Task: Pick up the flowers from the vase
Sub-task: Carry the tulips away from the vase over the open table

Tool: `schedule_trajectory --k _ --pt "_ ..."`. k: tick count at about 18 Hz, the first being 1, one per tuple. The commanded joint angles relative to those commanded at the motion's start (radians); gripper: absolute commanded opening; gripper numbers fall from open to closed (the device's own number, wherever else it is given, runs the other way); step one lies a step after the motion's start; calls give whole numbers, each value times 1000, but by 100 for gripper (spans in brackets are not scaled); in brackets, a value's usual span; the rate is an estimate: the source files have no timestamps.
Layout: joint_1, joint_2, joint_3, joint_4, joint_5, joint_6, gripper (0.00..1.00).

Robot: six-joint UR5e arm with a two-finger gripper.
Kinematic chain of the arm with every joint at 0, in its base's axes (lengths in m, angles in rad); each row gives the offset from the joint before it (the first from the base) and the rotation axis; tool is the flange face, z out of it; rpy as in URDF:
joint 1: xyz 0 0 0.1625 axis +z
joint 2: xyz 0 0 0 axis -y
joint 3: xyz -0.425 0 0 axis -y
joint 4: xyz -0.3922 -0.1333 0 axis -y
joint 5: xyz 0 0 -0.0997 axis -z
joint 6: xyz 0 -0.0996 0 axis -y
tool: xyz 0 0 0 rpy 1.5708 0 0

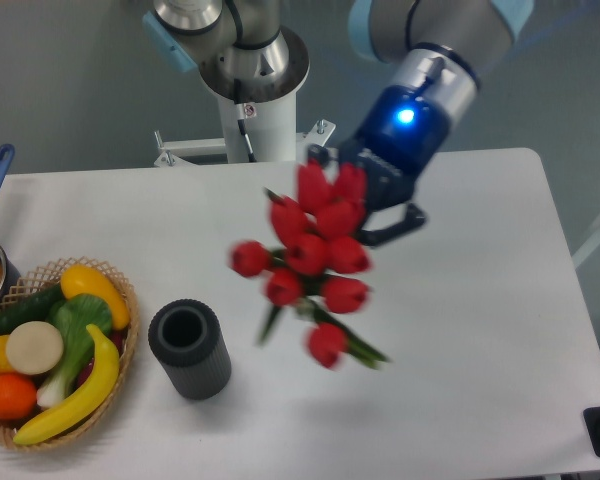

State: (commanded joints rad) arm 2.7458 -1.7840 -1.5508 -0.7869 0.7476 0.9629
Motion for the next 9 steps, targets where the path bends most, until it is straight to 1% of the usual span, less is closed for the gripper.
schedule_trajectory --k 1,3,5,9 --pt "2 -2 -3 -3 87 28 0" --pt "2 -6 -11 -3 203 51 0" --pt "3 -26 -14 -5 292 66 0" --pt "17 -35 -35 -6 429 73 0"
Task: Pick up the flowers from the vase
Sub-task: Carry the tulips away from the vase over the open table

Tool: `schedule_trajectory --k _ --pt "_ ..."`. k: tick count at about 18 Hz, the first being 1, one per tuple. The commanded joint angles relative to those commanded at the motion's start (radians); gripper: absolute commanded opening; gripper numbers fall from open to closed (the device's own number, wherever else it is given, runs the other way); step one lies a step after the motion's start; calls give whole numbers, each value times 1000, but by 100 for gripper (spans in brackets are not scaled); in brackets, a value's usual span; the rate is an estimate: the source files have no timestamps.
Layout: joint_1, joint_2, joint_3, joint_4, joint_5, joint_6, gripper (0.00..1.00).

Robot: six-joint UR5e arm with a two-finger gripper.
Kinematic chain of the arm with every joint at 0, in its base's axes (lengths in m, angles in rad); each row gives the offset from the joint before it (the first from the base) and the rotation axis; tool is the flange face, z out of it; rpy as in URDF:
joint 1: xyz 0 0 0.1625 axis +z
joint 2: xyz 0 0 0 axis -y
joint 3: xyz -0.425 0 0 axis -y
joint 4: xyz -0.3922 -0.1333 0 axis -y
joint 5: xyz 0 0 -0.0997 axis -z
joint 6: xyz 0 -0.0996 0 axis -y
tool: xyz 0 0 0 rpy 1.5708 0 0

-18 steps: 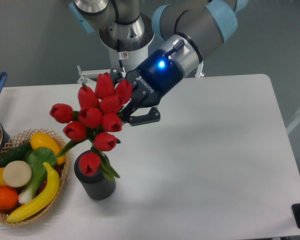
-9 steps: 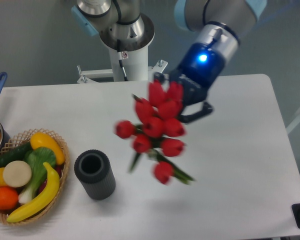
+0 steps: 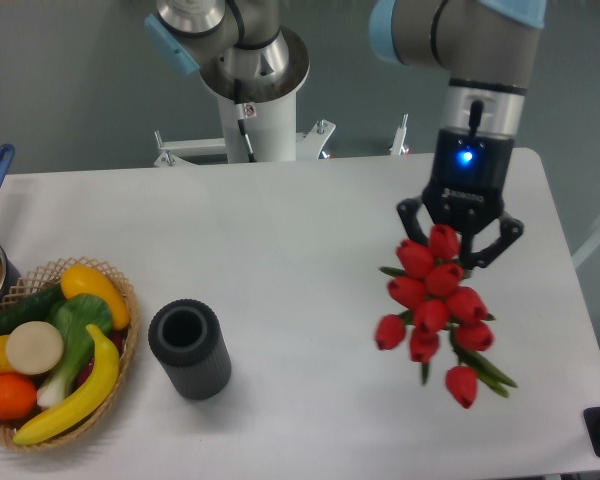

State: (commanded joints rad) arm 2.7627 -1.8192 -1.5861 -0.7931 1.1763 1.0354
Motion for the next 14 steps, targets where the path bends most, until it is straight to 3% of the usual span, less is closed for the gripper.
schedule_trajectory --k 5,14 --pt "-12 -55 -5 -11 178 29 3" --pt "-41 -80 0 -205 361 84 3"
